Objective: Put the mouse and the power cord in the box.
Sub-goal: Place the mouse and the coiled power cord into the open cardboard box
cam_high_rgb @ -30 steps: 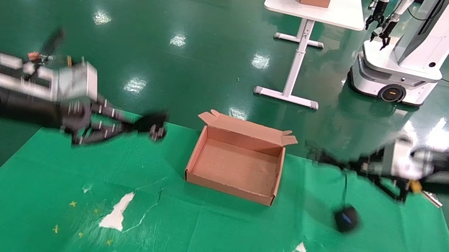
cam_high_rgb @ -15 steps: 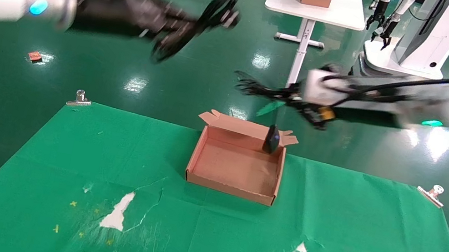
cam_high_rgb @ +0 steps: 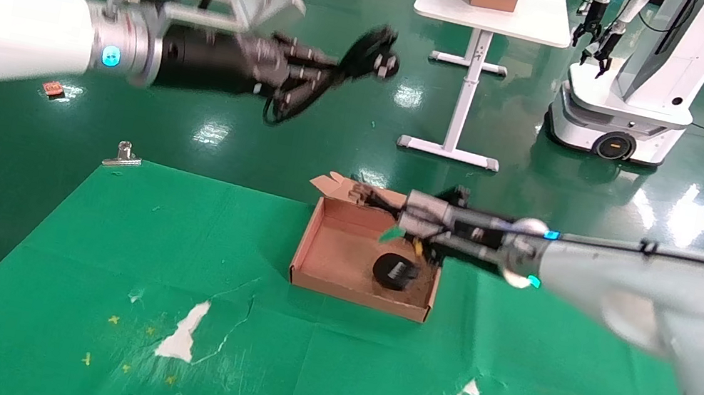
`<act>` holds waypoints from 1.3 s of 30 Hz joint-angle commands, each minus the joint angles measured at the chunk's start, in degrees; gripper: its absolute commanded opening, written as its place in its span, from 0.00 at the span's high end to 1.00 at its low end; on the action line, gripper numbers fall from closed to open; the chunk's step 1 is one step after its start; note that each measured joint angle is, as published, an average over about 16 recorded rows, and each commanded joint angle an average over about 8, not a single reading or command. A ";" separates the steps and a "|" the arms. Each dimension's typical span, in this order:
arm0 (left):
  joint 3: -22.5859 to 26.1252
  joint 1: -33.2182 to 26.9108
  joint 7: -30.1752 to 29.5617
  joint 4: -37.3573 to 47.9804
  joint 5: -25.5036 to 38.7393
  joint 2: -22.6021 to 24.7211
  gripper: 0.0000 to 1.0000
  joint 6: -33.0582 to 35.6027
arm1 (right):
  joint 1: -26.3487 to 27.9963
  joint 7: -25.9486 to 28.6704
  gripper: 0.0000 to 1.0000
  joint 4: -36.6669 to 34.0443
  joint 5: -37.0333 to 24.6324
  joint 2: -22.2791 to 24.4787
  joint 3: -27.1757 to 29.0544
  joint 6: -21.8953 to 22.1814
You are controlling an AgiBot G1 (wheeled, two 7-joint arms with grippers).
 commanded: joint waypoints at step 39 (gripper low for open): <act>17.19 18.98 -13.07 -26.66 0.93 3.27 1.00 -9.74 | 9.15 -6.06 0.00 -1.89 0.48 14.50 -2.88 -1.77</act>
